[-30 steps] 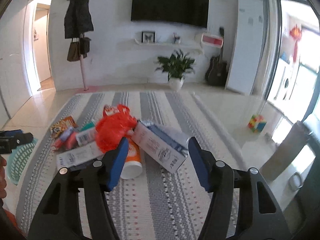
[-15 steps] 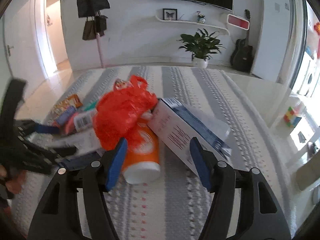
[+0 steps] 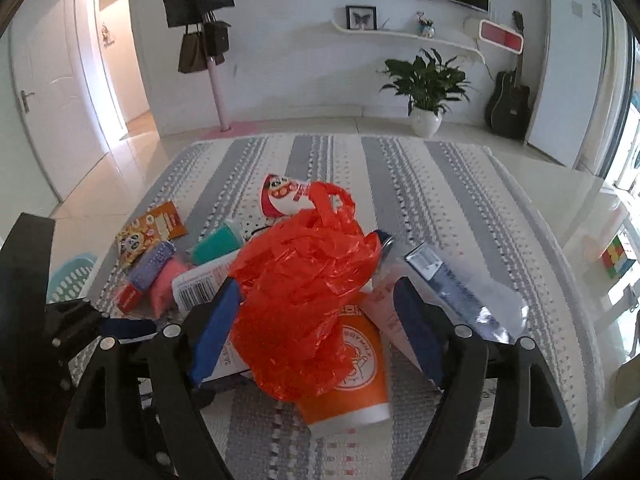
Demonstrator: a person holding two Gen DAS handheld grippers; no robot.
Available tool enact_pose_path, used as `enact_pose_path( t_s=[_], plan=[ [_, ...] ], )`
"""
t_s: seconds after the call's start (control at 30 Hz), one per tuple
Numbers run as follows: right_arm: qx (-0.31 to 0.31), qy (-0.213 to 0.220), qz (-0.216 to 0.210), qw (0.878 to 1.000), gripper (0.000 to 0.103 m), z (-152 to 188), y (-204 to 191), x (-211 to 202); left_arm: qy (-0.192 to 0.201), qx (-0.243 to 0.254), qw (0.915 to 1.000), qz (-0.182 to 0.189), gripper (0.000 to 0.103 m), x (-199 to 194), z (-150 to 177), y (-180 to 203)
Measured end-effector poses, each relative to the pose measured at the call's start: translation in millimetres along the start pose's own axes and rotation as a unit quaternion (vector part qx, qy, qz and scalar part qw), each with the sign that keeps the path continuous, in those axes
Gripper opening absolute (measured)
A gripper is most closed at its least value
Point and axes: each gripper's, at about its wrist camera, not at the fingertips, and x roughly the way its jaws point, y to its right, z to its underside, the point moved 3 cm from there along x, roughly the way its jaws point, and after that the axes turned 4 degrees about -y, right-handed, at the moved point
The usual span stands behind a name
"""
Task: Collect trash
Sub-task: 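Grasp the white milk carton with the left tool while the right tool grasps the orange bag, then carry carton and bag to the blue basket and open both tools to drop them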
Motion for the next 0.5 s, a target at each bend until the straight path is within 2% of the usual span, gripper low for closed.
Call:
enact_pose_path(
  t_s=[0.07, 0.13, 0.2, 0.27, 0.33, 0.43, 0.5],
  plan=[
    [0.005, -0.012, -0.004, 1.0, 0.075, 0.2, -0.9, 7.4, -0.001, 0.008, 0.9999, -0.01, 0.081, 1.3, 0.9, 5.1],
    [0.007, -0.02, -0.003, 1.0, 0.075, 1.0, -1.3, 12.4, -0.007, 0.006, 0.9997, -0.021, 0.069, 5.4, 1.2, 6.8],
    [0.009, -0.033, 0.001, 0.999, 0.073, 0.8, -0.9, 19.9, -0.007, 0.005, 0.9995, -0.03, 0.063, 6.9, 2.0, 7.2],
    [0.016, -0.053, -0.012, 0.998, 0.06, 1.6, 1.0, 27.4, -0.002, 0.004, 0.9996, -0.026, 0.058, 3.5, 5.7, 7.1],
    [0.018, -0.068, -0.031, 0.997, 0.04, 2.9, 0.6, 32.2, 0.001, -0.003, 0.9997, -0.023, 0.054, -4.0, 12.5, 5.0],
    [0.009, -0.065, -0.036, 0.997, 0.029, 0.7, -4.7, 28.8, 0.016, -0.013, 0.9992, -0.034, 0.05, -23.2, 20.3, -4.5],
    [0.002, -0.055, -0.033, 0.998, 0.025, -2.6, -9.5, 20.7, 0.032, -0.034, 0.9984, -0.031, 0.05, -41.6, 25.3, -16.5]
  ],
)
